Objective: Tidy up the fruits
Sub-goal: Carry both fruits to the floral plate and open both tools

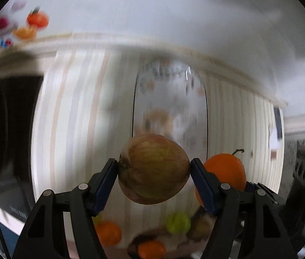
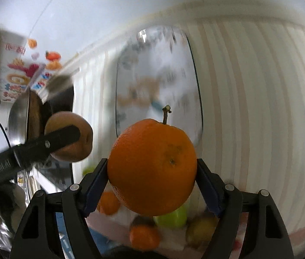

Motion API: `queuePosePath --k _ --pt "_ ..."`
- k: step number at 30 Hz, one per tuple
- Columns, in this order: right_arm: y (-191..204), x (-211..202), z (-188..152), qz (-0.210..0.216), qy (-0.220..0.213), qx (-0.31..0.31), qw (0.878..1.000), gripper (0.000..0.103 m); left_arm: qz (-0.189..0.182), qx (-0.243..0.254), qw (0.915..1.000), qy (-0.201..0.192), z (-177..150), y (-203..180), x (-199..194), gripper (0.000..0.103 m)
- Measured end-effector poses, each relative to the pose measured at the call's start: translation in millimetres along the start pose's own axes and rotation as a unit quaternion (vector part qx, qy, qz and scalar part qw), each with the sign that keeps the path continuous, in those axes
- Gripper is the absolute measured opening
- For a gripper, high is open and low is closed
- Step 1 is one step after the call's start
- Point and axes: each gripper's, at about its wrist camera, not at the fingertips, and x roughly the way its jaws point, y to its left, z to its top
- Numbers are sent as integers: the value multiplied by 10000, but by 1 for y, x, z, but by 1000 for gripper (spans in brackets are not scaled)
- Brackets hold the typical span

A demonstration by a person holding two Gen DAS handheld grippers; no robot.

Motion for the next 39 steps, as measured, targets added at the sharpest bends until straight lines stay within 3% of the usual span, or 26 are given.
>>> queuePosePath --k 3,7,15,20,24,33,39 --pt "7 7 50 -317 -243 -254 9989 80 75 -116 9999 -4 47 -2 20 67" --pt "6 30 98 -455 -201 -426 9979 80 48 -192 9993 330 95 -4 63 67" --pt "-10 70 150 -318 294 -448 9981 80 -112 -511 9947 886 128 2 107 68" --pt "-15 88 161 -205 571 -427 9972 80 -127 -670 9907 1181 132 4 123 68" --pt "-15 99 170 -350 678 -452 9961 80 -134 -740 9882 1333 133 4 132 68" --pt "-4 109 176 -609 741 -323 9949 81 -78 -882 9871 1332 130 3 135 68" --pt "-3 109 166 -709 515 67 9961 82 -238 -1075 9851 1322 128 12 134 69"
